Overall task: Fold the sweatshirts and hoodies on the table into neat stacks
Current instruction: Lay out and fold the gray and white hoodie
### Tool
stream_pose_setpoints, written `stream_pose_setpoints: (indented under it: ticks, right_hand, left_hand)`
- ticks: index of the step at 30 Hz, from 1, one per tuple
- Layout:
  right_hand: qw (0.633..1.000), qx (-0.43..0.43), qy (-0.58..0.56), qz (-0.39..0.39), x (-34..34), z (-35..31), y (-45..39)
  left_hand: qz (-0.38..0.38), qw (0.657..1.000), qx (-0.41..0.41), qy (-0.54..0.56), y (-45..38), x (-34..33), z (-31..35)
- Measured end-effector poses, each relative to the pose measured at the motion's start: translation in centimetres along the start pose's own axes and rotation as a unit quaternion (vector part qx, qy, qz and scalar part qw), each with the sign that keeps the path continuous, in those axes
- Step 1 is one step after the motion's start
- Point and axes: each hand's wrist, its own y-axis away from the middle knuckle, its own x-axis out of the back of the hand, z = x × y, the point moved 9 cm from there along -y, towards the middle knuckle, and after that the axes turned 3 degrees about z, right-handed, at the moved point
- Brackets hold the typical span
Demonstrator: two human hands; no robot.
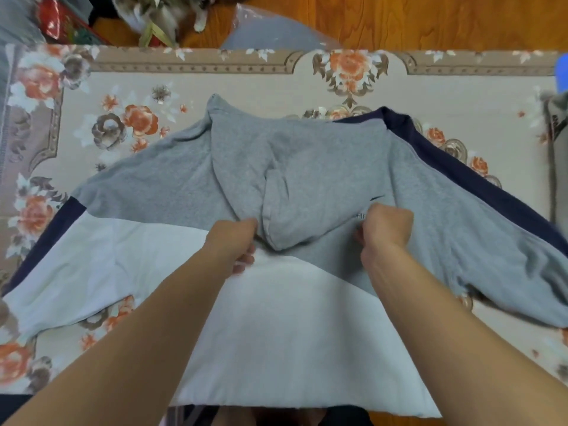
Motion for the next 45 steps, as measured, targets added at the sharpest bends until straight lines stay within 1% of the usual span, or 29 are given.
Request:
stream_pose_setpoints:
  ticks: [2,3,4,5,6,8,9,11,12,13,14,15,16,17,18,21,24,25,27,28,29,31,33,34,35,38,41,43,45]
  right_hand:
    - [0.993,0.105,0.05,0.019,-0.4,-1.6,1.7]
    - [0.981,0.164,0.102,0.0,-1.3,-2.4,2.9]
    - [0.966,0.21,0.149,-0.028,-2.4,-2.8,4.1]
    - [0.955,0.222,0.188,-0.058,-3.5,-2.4,4.7]
    - [0.953,0.197,0.213,-0.088,-4.5,-1.2,4.6]
    - [0.952,0.119,0.253,-0.124,-5.5,1.3,4.0]
    - [0.947,0.105,0.273,-0.133,-5.7,1.8,3.7]
    - [0.939,0.134,0.29,-0.13,-5.5,1.5,3.3]
    - [0.937,0.159,0.287,-0.12,-5.2,1.0,3.5]
    - [0.934,0.187,0.282,-0.115,-4.8,0.7,3.9]
    - [0.93,0.211,0.279,-0.115,-4.4,0.7,4.3]
    - [0.924,0.229,0.284,-0.117,-4.1,1.1,4.7]
    - [0.92,0.234,0.291,-0.119,-3.8,1.7,4.8]
    - [0.919,0.234,0.294,-0.121,-3.5,2.3,4.7]
    - [0.921,0.229,0.29,-0.12,-3.3,2.8,4.4]
    - [0.944,0.209,0.236,-0.101,-2.8,2.8,3.3]
    - [0.943,0.208,0.24,-0.097,-3.1,2.8,3.0]
    - [0.941,0.208,0.25,-0.098,-3.2,2.9,3.0]
    - [0.94,0.201,0.258,-0.094,-3.2,2.7,3.3]
    - [0.943,0.199,0.254,-0.088,-3.0,2.3,3.5]
    - [0.941,0.216,0.25,-0.069,-2.7,1.4,4.1]
    - [0.901,0.353,0.253,-0.004,-2.6,-1.8,6.4]
    - [0.825,0.503,0.256,0.015,-4.4,-4.8,9.3]
    - [0.792,0.545,0.277,0.002,-6.1,-5.7,9.9]
    - [0.766,0.563,0.312,-0.016,-7.9,-6.0,9.3]
    - [0.711,0.523,0.468,-0.044,-11.5,-4.9,4.0]
    - [0.655,0.537,0.531,-0.039,-11.8,-3.9,1.3]
    - [0.65,0.53,0.542,-0.056,-12.1,-3.8,1.1]
    - [0.662,0.517,0.539,-0.069,-12.0,-4.2,1.4]
  left_hand:
    - [0.147,0.981,-0.117,-0.047,1.0,2.1,2.1]
    - [0.187,0.963,-0.188,-0.054,2.1,2.3,3.2]
    - [0.188,0.951,-0.241,-0.039,2.8,1.9,3.9]
    - [0.153,0.949,-0.275,-0.018,2.8,0.8,4.2]
    - [0.097,0.953,-0.285,-0.021,2.3,-0.7,3.9]
    - [-0.025,0.954,-0.28,-0.099,1.4,-4.1,2.5]
    - [-0.059,0.944,-0.286,-0.155,1.3,-5.2,1.7]
    - [-0.041,0.931,-0.288,-0.222,1.3,-5.1,1.0]
    - [-0.006,0.938,-0.273,-0.213,1.0,-4.3,0.9]
    - [0.026,0.959,-0.234,-0.155,0.7,-3.1,0.8]
    - [0.034,0.982,-0.178,-0.045,0.2,-2.1,0.5]
    - [0.014,0.991,-0.111,0.074,0.0,-1.8,0.1]
    - [-0.014,0.985,-0.053,0.162,-0.3,-2.1,-0.3]
    - [-0.031,0.981,-0.033,0.189,-0.3,-2.3,0.0]
    - [-0.026,0.981,-0.046,0.185,-0.5,-2.1,0.4]
    - [0.06,0.975,-0.077,0.198,-1.8,-0.1,0.8]
    - [0.077,0.972,-0.019,0.221,-3.0,0.8,-1.1]
    - [0.088,0.979,-0.024,0.181,-2.8,1.0,-1.5]
    - [0.162,0.981,-0.095,0.057,-1.1,2.0,-1.1]
    - [0.216,0.961,-0.171,-0.001,0.4,2.7,0.2]
    - [0.262,0.925,-0.272,-0.047,2.1,3.0,1.9]
    - [0.291,0.83,-0.461,-0.123,4.9,1.8,5.6]
    - [0.257,0.763,-0.561,-0.193,4.8,-1.4,8.0]
    - [0.24,0.749,-0.577,-0.221,4.1,-2.8,8.9]
    - [0.228,0.743,-0.575,-0.254,3.2,-4.0,9.6]
    - [0.219,0.728,-0.535,-0.368,-0.1,-6.1,9.5]
    - [0.212,0.722,-0.505,-0.423,-1.9,-6.5,8.6]
    - [0.19,0.736,-0.483,-0.435,-2.0,-6.9,8.6]
    - [0.17,0.746,-0.475,-0.435,-1.4,-6.9,9.1]
